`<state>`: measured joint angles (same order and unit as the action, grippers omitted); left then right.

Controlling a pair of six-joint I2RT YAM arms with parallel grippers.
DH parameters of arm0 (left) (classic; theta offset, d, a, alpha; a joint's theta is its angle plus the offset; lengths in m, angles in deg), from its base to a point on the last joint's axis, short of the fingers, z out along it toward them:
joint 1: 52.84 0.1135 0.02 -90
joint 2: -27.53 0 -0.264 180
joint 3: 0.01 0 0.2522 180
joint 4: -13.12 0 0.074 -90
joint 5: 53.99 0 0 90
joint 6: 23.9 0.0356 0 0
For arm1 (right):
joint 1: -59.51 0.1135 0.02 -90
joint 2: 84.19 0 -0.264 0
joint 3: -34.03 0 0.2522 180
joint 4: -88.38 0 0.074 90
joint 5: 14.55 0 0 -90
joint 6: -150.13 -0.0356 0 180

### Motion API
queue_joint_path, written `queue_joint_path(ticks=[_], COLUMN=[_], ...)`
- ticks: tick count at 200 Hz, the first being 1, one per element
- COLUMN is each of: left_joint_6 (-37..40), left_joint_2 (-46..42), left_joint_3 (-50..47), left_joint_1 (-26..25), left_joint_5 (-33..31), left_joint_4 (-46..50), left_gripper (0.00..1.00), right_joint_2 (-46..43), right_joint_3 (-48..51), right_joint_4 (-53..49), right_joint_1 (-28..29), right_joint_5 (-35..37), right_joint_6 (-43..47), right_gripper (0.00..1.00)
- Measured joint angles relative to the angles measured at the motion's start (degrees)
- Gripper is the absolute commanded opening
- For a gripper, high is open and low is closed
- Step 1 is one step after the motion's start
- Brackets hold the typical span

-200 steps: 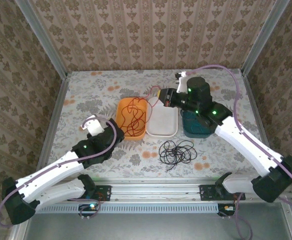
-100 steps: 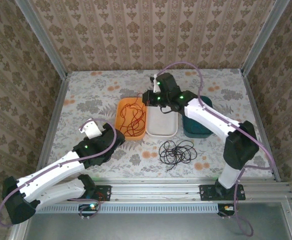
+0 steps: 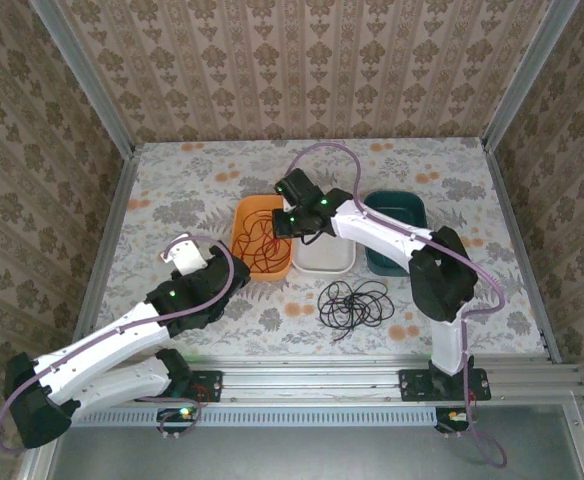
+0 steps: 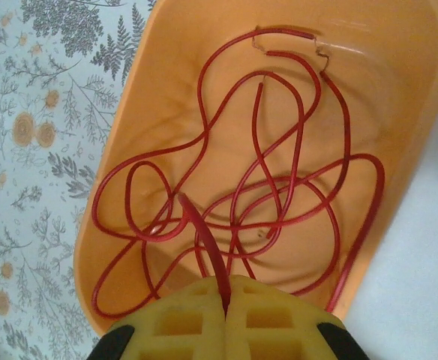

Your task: Untangle the cables

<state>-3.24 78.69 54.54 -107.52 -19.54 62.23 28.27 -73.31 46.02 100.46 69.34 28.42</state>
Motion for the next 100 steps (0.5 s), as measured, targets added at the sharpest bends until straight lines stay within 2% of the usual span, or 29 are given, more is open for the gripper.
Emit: queue_joint_path(ticks=[4,10,15,38,70,100], left_joint_6=[0.6,1.7,2.5,6.3,11.9,17.6], left_joint_2=[0.0,0.0,0.0,0.0,0.6,1.5], left_joint_3=[0.0,-0.1,-0.2,-0.3,-0.6,-2.2], left_joint_1=[0.0,0.0,0.0,0.0,0.0,0.0], left_joint_5=[0.2,0.5,0.7,1.9,4.2,7.9], left_joint_4=[-0.8,-2.1,-3.0,-6.8,-12.8,-19.4], left_gripper=[0.74,0.74,0.74,0.74,0.75,0.75], right_joint_2=[0.4,1.0,1.6,2.9,1.2,-7.8], right_joint_3=[-0.4,-1.4,-2.1,-5.3,-5.0,4.7], right_joint_4=[0.0,-0.4,-0.9,-2.6,-2.9,0.0], right_joint_1=[0.0,0.0,0.0,0.0,-0.3,-1.3], right_joint_5=[0.0,0.0,0.0,1.1,3.3,5.4], right_joint_6=[0.0,0.2,0.3,1.2,2.0,0.9], right_gripper=[0.13,0.28,0.36,0.55,0.63,0.65])
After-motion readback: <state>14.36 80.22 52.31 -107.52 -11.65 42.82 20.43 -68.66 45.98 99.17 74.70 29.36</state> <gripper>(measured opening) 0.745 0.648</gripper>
